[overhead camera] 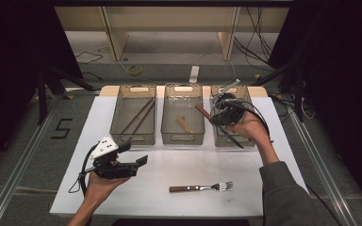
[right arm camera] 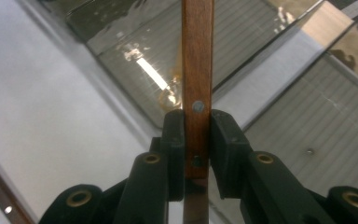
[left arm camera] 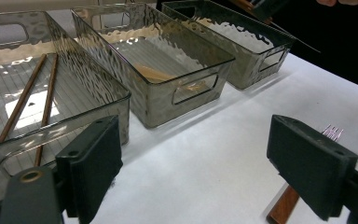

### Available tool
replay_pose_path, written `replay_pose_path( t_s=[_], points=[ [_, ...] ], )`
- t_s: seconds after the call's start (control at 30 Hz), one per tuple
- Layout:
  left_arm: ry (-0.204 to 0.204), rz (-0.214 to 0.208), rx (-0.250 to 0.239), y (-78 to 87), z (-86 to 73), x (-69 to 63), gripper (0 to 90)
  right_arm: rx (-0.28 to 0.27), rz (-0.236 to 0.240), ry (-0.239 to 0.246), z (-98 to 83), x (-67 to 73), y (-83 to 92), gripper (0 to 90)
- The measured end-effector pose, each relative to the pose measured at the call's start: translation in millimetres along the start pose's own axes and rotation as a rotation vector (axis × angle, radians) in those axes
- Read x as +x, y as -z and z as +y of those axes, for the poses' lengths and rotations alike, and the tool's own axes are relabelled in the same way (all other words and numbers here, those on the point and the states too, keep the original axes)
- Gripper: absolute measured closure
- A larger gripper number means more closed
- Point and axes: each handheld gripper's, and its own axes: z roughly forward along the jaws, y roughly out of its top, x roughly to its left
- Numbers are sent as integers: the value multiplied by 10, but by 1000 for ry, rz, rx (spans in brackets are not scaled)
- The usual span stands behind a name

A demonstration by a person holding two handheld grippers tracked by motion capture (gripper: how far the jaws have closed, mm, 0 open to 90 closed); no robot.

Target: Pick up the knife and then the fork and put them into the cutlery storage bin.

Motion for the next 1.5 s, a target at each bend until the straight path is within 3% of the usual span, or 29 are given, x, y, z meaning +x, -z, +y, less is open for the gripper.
replay_pose_path(
  t_s=[0.33, 0.63, 1.03, 1.5],
  points=[
    [0, -6, -4, 3, 2, -8, 172, -23, -25, -52, 104, -237, 3, 772],
    [-3, -9, -5, 3, 1, -8, 172, -16, -56, -127, 107, -490, -39, 772],
    [-1, -12, -5, -3, 0, -15, 172, -6, -96, -181, 117, -712, -130, 772],
    [-4, -14, 1, -6, -4, -13, 172, 9, -152, -233, 114, -871, -261, 771]
  ],
)
